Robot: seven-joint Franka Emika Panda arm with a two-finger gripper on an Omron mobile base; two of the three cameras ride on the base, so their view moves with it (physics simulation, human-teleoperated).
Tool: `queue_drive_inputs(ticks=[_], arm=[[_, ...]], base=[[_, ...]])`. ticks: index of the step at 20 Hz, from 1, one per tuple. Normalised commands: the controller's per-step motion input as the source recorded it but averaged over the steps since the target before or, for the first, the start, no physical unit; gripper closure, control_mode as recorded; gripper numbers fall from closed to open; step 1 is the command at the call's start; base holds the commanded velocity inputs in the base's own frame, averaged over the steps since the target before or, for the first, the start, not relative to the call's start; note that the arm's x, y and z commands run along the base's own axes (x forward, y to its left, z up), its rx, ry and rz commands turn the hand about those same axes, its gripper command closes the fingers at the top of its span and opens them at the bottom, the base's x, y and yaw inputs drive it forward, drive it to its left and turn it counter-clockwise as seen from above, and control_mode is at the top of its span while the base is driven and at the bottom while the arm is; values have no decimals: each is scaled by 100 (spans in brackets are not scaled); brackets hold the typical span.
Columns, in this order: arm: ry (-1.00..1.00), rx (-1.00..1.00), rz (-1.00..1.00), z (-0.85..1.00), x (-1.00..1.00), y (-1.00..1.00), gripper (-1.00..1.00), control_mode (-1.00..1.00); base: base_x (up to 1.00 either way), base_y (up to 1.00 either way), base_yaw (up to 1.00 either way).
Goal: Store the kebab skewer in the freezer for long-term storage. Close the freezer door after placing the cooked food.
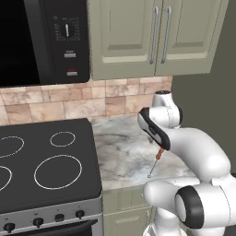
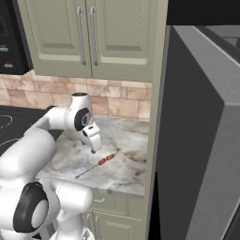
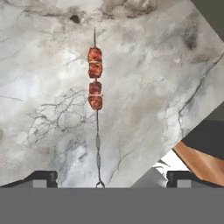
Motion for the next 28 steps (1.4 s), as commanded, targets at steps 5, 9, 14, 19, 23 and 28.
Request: queue_drive_inputs(ticks=[5, 9, 14, 19, 23, 28], arm=[[11, 3, -2, -33, 0, -6, -100, -100], [0, 0, -3, -34, 0, 0, -100, -100], [0, 0, -2, -49, 0, 0, -100, -100], [0, 0, -2, -47, 0, 0, -100, -100], [0, 0, -1, -34, 0, 0, -100, -100], [0, 0, 0, -26, 4, 0, -100, -100]], base=[[0, 0, 0], [0, 0, 0], [0, 0, 0], [0, 0, 0], [0, 0, 0], [0, 0, 0]])
